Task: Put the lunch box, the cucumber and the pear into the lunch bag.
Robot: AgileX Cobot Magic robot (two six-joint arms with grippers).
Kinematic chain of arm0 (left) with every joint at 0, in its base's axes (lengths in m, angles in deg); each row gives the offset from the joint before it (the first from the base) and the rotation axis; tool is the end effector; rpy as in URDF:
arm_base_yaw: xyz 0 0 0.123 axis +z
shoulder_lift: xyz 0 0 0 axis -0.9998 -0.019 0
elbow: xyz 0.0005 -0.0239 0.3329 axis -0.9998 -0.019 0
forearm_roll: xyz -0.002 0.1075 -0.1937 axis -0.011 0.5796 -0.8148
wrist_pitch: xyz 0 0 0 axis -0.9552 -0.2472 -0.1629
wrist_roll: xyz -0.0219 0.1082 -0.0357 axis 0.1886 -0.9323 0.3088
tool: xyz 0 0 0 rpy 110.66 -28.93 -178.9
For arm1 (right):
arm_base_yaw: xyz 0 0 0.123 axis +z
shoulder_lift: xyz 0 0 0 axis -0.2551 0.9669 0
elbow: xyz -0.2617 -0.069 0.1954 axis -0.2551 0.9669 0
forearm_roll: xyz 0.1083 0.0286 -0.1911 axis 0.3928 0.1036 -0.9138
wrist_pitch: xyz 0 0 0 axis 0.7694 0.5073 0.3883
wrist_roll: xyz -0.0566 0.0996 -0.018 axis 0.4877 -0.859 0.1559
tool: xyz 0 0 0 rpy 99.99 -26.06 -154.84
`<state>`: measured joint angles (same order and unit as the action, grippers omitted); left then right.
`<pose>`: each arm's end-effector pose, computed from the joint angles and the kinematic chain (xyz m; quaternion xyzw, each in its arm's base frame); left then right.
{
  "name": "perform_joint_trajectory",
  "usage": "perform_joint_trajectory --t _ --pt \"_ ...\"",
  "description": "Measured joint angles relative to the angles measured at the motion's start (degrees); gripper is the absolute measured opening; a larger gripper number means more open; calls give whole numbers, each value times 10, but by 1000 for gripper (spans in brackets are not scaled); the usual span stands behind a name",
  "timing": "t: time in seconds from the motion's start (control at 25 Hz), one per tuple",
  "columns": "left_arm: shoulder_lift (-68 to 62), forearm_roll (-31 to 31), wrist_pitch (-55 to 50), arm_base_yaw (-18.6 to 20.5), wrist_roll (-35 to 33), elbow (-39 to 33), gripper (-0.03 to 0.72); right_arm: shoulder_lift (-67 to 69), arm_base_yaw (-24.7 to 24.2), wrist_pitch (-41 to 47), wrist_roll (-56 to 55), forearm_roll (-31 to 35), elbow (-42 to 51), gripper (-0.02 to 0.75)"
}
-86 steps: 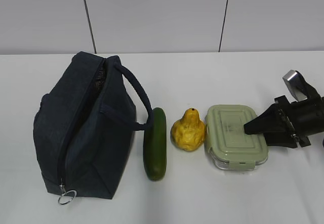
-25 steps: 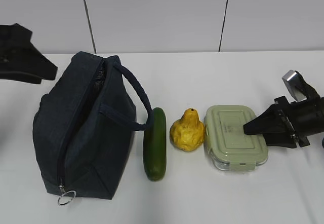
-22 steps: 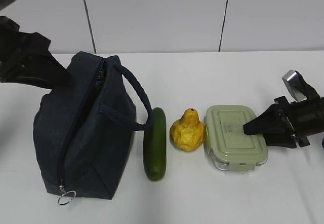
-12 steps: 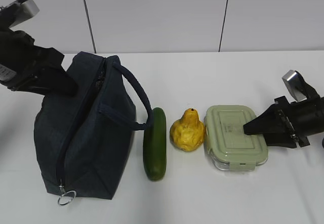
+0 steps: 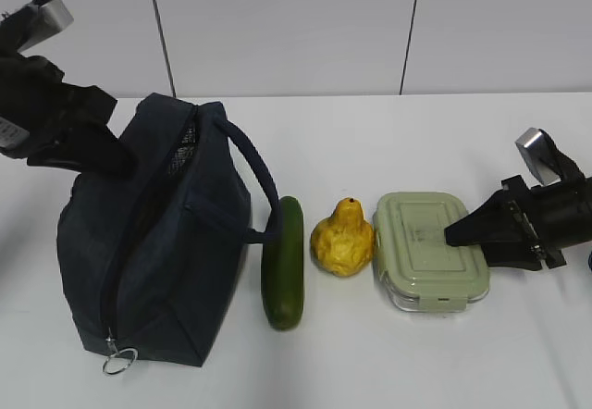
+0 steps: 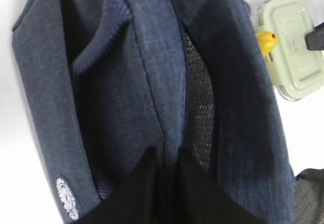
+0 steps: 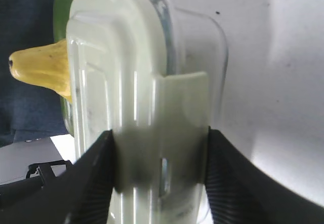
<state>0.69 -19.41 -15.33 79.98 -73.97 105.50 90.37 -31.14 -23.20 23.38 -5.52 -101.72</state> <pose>0.2656 -0.0963 0.3130 0.1306 0.9422 -0.2478 0.1839 0.3539 -0.0031 0.1631 0.0028 0.8809 0.4597 0.1129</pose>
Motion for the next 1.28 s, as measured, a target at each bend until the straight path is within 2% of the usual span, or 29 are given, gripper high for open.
perform_joint_trajectory --t 0.32,0.48,0.68,0.92,1.28 --pt "14 -17 -1 0 16 37 2 0 0 0 0 0 0 386" --pt "23 19 -1 -5 55 64 1 0 0 0 0 0 0 386" --pt "23 102 15 -48 124 74 1 0 0 1 0 1 0 385" --pt "17 121 52 -106 152 74 1 0 0 3 8 6 0 384" --pt "5 132 57 -109 162 74 1 0 0 3 16 14 0 384"
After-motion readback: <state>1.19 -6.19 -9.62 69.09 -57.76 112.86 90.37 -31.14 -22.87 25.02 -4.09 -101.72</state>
